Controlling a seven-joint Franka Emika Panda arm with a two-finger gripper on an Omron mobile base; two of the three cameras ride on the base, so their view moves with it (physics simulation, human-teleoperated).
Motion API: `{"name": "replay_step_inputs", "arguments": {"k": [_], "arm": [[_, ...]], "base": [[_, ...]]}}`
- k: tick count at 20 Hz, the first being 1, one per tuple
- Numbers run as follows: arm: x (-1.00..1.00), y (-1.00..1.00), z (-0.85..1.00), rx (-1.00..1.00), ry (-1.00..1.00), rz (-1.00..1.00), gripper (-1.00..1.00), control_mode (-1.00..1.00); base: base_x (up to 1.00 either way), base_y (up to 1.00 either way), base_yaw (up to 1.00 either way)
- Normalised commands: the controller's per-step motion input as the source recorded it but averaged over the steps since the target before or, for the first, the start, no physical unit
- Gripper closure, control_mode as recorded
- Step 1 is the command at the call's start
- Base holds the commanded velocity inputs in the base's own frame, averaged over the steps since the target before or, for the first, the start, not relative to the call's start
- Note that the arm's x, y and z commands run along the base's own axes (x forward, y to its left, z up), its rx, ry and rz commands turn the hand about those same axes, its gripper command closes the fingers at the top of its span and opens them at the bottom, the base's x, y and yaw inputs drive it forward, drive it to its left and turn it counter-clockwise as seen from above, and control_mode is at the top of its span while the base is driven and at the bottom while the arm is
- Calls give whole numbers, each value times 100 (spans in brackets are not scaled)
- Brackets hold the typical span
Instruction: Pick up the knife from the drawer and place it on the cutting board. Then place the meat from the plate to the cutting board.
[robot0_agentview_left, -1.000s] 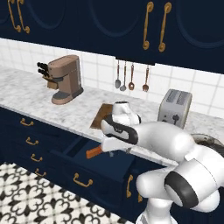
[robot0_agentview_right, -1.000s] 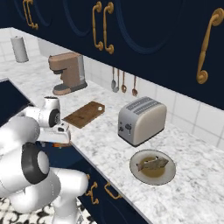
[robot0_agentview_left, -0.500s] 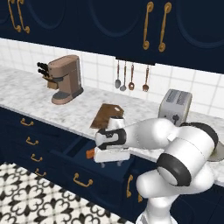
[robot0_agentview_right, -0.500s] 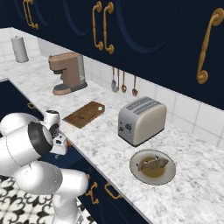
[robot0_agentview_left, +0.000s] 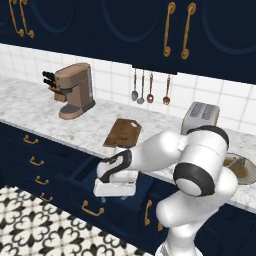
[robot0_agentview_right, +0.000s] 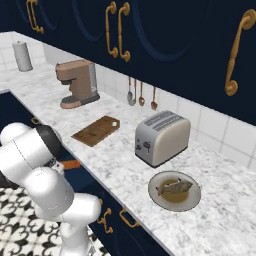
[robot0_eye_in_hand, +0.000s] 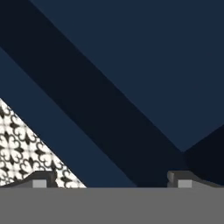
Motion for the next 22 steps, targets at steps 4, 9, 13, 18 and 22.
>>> {"name": "replay_step_inputs", "arguments": {"k": [4, 9, 13, 18, 22], "arm": [[-89, 96, 0, 1, 4, 0, -100, -100], [-74, 68, 32, 0, 2, 0, -100, -100], [60, -37, 97, 2, 0, 0, -100, -100], [100, -24, 42, -1, 4, -9, -100, -100], [100, 0, 0, -4, 10, -22, -100, -100]], "base": [[0, 0, 0], [0, 0, 0], [0, 0, 0], [0, 0, 0], [0, 0, 0]]}}
